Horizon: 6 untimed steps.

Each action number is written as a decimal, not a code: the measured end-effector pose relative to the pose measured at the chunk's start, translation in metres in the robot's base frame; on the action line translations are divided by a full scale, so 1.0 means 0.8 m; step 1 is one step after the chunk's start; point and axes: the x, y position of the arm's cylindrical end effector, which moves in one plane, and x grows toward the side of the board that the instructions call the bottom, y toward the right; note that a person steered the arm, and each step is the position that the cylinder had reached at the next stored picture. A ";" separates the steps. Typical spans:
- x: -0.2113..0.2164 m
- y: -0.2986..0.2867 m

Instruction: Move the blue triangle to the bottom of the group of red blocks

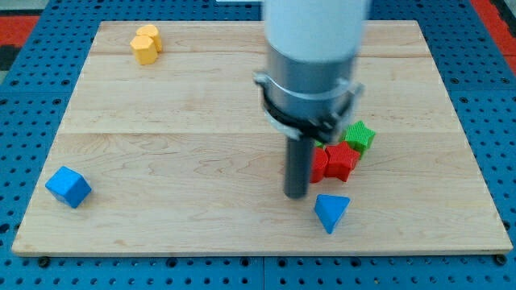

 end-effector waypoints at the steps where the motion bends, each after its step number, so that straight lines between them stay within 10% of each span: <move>1: 0.002 0.090; 4: 0.069 0.250; 6: 0.063 0.119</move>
